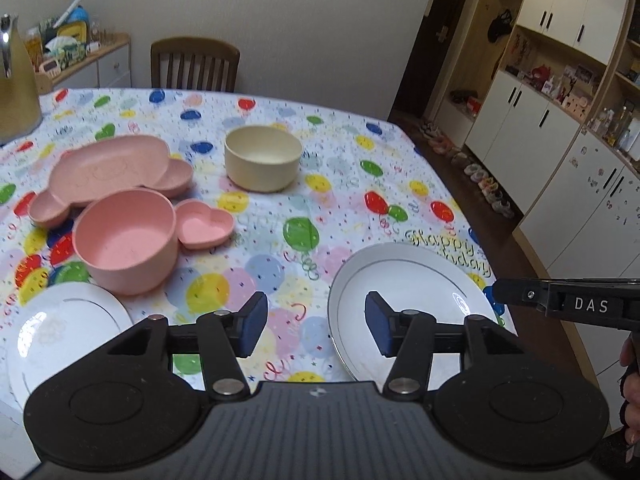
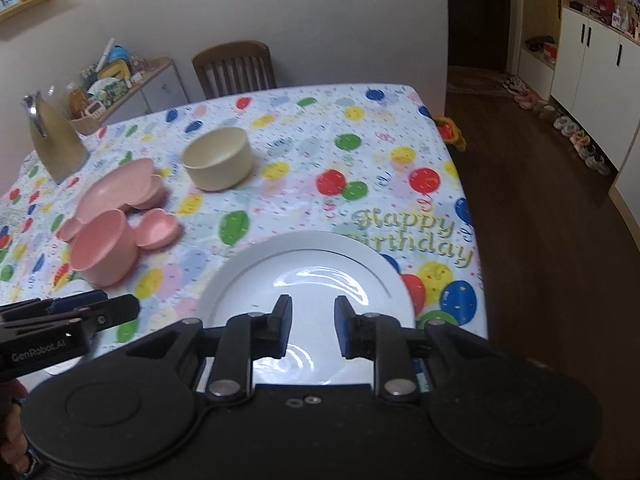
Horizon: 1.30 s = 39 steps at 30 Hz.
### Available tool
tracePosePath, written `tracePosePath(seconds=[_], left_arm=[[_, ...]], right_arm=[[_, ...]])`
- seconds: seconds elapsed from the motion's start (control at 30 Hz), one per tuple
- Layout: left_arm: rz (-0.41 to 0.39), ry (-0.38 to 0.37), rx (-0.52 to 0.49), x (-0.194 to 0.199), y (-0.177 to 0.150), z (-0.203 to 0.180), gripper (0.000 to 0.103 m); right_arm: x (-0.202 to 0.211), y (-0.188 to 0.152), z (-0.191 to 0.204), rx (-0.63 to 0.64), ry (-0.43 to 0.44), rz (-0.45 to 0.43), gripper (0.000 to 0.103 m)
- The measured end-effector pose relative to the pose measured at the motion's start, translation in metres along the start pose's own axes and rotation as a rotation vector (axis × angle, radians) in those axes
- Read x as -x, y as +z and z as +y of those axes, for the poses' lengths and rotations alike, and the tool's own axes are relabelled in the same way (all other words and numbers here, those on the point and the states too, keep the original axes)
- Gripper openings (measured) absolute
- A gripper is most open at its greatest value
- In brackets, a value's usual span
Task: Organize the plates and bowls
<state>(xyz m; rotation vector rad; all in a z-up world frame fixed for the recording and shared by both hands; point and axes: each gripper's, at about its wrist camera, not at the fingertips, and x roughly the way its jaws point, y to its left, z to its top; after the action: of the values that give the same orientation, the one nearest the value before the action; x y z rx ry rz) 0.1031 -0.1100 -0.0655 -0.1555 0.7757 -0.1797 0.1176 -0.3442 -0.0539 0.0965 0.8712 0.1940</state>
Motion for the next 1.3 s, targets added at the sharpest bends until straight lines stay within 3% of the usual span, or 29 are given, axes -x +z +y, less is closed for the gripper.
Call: tracePosePath(seconds=[0.17,0.33,0.5,0.77,0.9,1.1,1.3], left_arm=[[-0.052,-0.002,0.006,0.026,0.003,0.016,0.053],[-0.114,0.009,0.013,0.054,0.005,0.034,0.063],[-0.169,0.04,0.026,0.076,0.004,0.055,0.077],[-0.241,0.107,0.041,0.101,0.004,0.095,0.084],[-0.272,0.158,0.058,0.111,0.003,0.124,0.096],[-0.267,0.222,0.094,0.109,0.004,0.166,0.096],[-0.204,0.249,0.112,0.091,-0.006,0.202,0.096]], right_arm=[[0.021,0.0,0.033,0.035,0.028,-0.059,0.03],[0.037,0.001,0.061,0.067,0.047,-0.116,0.054],[0.044,0.0,0.09,0.101,0.068,-0.146,0.068],[0.049,-0.001,0.136,0.155,0.109,-0.207,0.101],[0.045,-0.001,0.159,0.177,0.131,-0.255,0.103],[0.023,-0.003,0.192,0.222,0.144,-0.249,0.103],[-0.006,-0.01,0.217,0.261,0.145,-0.222,0.103]])
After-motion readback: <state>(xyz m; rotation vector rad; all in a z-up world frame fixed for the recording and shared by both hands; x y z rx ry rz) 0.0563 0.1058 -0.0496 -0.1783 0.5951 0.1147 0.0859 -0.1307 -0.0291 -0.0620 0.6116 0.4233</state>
